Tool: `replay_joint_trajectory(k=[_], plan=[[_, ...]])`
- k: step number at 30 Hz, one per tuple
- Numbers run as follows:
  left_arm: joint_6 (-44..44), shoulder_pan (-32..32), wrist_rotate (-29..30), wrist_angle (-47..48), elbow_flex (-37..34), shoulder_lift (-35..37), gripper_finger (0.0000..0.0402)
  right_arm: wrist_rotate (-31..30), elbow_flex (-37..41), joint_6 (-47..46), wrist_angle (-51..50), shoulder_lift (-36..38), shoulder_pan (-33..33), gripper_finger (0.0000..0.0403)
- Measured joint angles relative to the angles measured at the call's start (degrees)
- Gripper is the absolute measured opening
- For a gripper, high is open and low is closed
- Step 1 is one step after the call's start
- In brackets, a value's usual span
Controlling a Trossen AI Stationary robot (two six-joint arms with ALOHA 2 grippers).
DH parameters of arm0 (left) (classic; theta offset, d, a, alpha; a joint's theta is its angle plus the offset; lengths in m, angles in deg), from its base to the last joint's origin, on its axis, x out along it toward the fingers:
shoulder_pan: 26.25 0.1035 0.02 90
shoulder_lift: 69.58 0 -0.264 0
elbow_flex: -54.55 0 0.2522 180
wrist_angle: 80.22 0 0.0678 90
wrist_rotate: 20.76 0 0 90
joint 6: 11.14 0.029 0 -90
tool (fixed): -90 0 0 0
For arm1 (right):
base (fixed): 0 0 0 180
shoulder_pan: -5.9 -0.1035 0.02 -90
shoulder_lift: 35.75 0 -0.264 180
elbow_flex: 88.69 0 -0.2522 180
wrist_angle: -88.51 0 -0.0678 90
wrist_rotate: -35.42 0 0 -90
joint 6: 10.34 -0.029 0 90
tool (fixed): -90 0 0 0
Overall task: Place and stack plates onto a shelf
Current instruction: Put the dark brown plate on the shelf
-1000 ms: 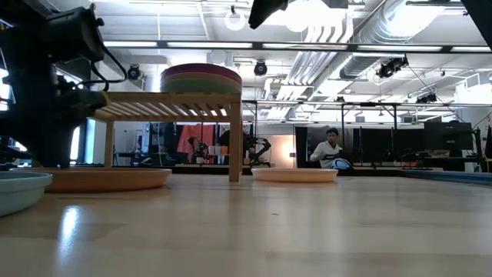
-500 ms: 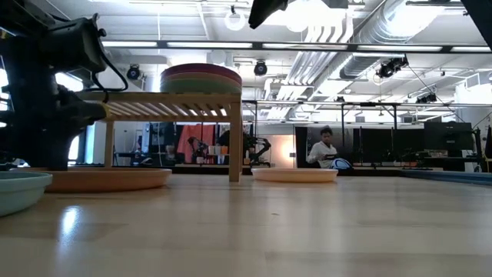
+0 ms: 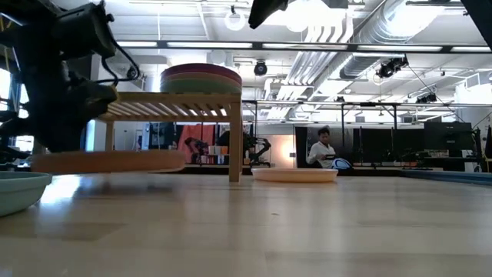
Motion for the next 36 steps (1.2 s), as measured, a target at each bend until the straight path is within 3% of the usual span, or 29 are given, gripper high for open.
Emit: replay_joint_trajectory(k=[10, 29, 36], plan=[[5.3, 0.0, -0.4, 5.4, 8.5, 0.0, 0.0001, 0.0, 0.0, -0.6, 0.0, 0.0, 0.0, 0.0067], [11.6, 0.0, -1.3, 32.1, 30.6, 0.0, 0.0001, 0.0, 0.0, -1.5, 0.0, 0.0, 0.0, 0.0067], [12.0, 1.4, -0.8, 46.3, 36.3, 0.2, 0.0, 0.0, 0.0, -1.5, 0.0, 0.0, 0.0, 0.0067]])
